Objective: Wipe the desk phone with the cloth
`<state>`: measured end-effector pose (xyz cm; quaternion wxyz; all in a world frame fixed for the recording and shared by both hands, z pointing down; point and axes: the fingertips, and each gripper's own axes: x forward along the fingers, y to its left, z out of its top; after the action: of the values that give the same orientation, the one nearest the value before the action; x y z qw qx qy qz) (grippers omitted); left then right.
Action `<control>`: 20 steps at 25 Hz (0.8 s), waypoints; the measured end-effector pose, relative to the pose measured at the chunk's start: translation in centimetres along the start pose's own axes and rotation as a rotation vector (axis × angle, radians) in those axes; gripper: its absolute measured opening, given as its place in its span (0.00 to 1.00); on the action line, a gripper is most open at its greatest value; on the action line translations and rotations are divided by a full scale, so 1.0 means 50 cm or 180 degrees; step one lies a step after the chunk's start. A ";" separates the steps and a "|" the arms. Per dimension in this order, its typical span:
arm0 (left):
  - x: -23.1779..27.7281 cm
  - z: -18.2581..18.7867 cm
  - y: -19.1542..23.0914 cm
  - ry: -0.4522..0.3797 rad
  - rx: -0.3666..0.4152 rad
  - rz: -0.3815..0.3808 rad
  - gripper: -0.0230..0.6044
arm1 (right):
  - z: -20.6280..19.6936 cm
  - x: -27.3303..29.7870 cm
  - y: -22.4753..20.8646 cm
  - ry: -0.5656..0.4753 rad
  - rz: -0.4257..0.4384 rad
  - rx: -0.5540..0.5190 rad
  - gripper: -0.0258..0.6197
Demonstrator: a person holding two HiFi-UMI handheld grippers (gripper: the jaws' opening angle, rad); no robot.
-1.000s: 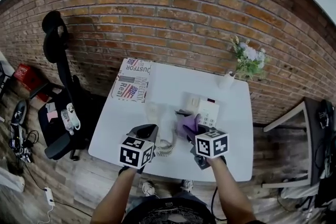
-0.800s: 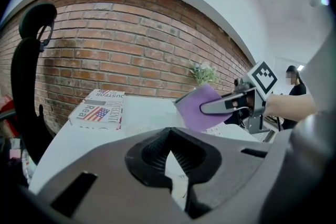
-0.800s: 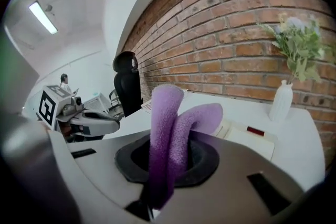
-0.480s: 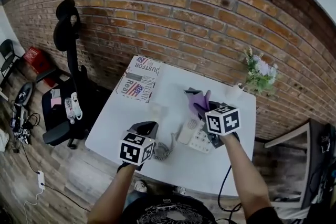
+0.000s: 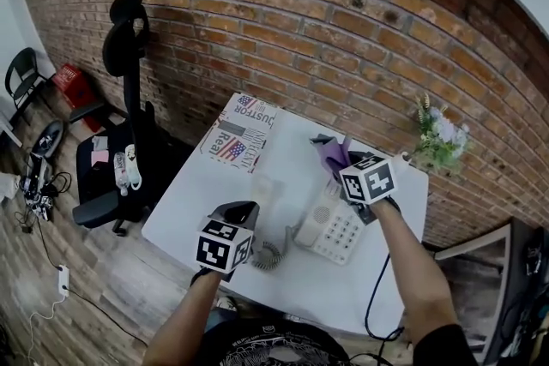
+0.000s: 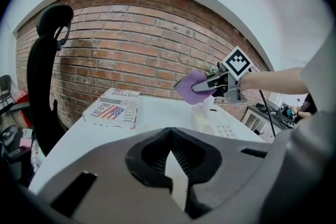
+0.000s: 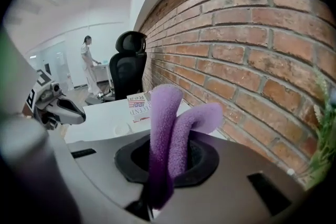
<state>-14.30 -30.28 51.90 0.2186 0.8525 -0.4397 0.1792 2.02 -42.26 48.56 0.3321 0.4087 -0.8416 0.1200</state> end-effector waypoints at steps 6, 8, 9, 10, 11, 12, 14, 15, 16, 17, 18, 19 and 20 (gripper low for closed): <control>-0.008 -0.010 0.022 0.0026 0.0014 0.0056 0.04 | -0.040 0.068 0.015 0.0420 0.0040 -0.0653 0.11; -0.010 -0.011 0.027 0.0029 0.0027 0.0058 0.04 | -0.056 0.082 0.017 0.0544 0.0063 -0.0704 0.11; -0.012 -0.012 0.028 0.0032 0.0033 0.0056 0.04 | -0.064 0.086 0.019 0.0600 0.0068 -0.0714 0.11; -0.014 -0.012 0.031 0.0034 0.0037 0.0054 0.04 | -0.070 0.089 0.022 0.0652 0.0077 -0.0720 0.11; -0.015 -0.013 0.035 0.0037 0.0038 0.0055 0.04 | -0.075 0.092 0.026 0.0697 0.0096 -0.0723 0.11; -0.016 -0.013 0.039 0.0039 0.0038 0.0055 0.04 | -0.079 0.095 0.031 0.0733 0.0125 -0.0719 0.11; -0.015 -0.013 0.043 0.0040 0.0036 0.0052 0.04 | -0.088 0.099 0.040 0.0772 0.0175 -0.0703 0.11; -0.015 -0.013 0.045 0.0037 0.0036 0.0047 0.04 | -0.091 0.100 0.043 0.0779 0.0190 -0.0692 0.11; -0.014 -0.012 0.045 0.0035 0.0038 0.0041 0.04 | -0.093 0.101 0.045 0.0781 0.0201 -0.0679 0.11; -0.013 -0.011 0.045 0.0034 0.0044 0.0032 0.04 | -0.094 0.101 0.047 0.0779 0.0211 -0.0667 0.11; -0.012 -0.010 0.044 0.0037 0.0049 0.0022 0.04 | -0.095 0.100 0.048 0.0776 0.0216 -0.0655 0.11; -0.011 -0.010 0.043 0.0042 0.0054 0.0011 0.04 | -0.097 0.097 0.049 0.0778 0.0214 -0.0638 0.11; -0.011 -0.011 0.041 0.0048 0.0056 0.0001 0.04 | -0.099 0.094 0.050 0.0783 0.0208 -0.0616 0.11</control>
<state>-16.38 -30.68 52.56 0.2143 0.8529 -0.4366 0.1895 0.28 -41.18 55.55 0.4665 0.3294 -0.8150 0.0982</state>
